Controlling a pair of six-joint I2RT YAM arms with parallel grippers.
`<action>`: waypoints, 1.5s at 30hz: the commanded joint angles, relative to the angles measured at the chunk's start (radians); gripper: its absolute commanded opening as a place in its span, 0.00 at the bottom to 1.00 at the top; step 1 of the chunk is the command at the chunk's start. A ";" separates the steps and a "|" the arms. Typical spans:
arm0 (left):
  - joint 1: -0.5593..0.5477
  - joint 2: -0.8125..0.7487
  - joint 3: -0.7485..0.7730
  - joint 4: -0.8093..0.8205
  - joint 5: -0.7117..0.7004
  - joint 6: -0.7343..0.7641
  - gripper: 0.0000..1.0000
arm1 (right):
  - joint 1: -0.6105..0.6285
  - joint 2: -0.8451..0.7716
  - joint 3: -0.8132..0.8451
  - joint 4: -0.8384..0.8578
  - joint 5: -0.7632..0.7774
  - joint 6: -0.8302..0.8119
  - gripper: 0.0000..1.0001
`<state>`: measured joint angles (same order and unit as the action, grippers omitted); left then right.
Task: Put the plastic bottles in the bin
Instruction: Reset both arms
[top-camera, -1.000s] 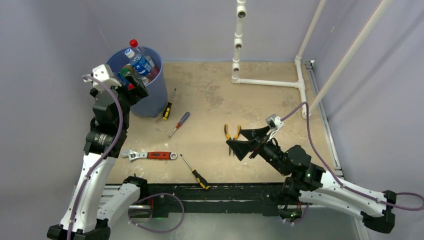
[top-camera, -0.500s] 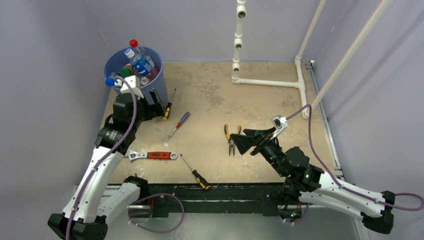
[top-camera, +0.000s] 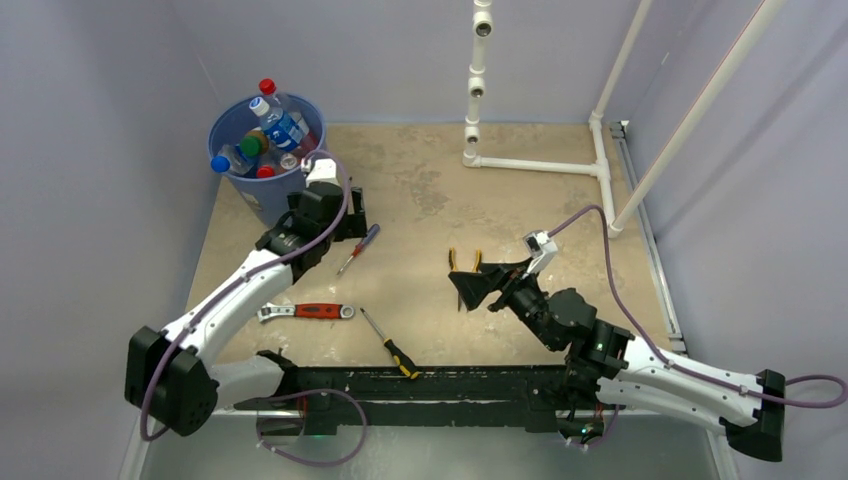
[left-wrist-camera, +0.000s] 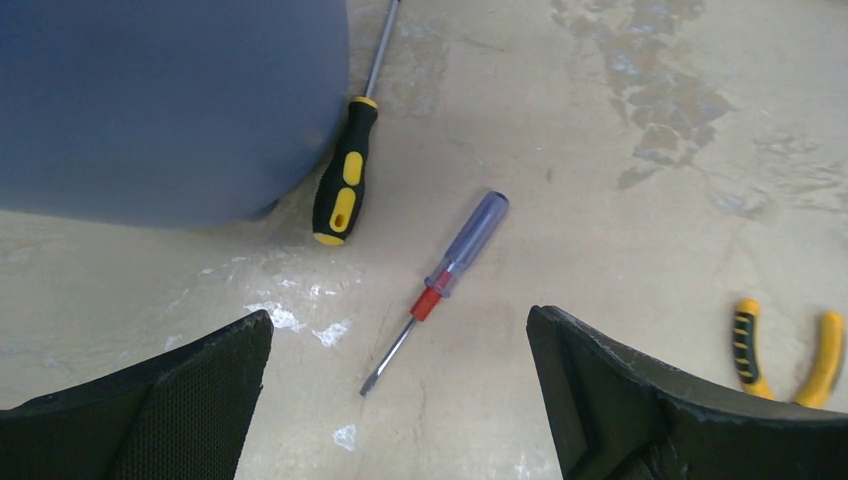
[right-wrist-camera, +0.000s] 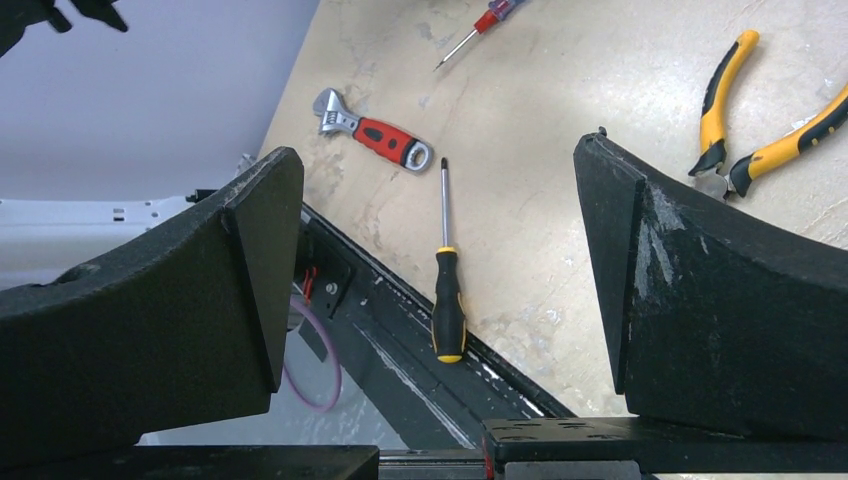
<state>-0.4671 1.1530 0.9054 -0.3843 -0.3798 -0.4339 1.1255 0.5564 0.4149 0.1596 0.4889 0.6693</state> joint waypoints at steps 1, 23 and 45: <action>0.001 0.091 0.076 0.087 -0.125 0.053 0.99 | 0.002 -0.012 0.062 -0.018 0.038 -0.013 0.99; -0.007 -0.043 -0.140 0.384 0.093 0.155 0.99 | 0.002 0.062 0.059 0.027 0.235 0.075 0.99; 0.138 0.042 -0.513 0.933 -0.230 0.285 0.99 | 0.002 0.218 0.206 -0.181 0.522 0.053 0.99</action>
<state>-0.4129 1.1748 0.3874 0.3359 -0.6483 -0.1459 1.1255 0.7891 0.5945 -0.0227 0.9710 0.7509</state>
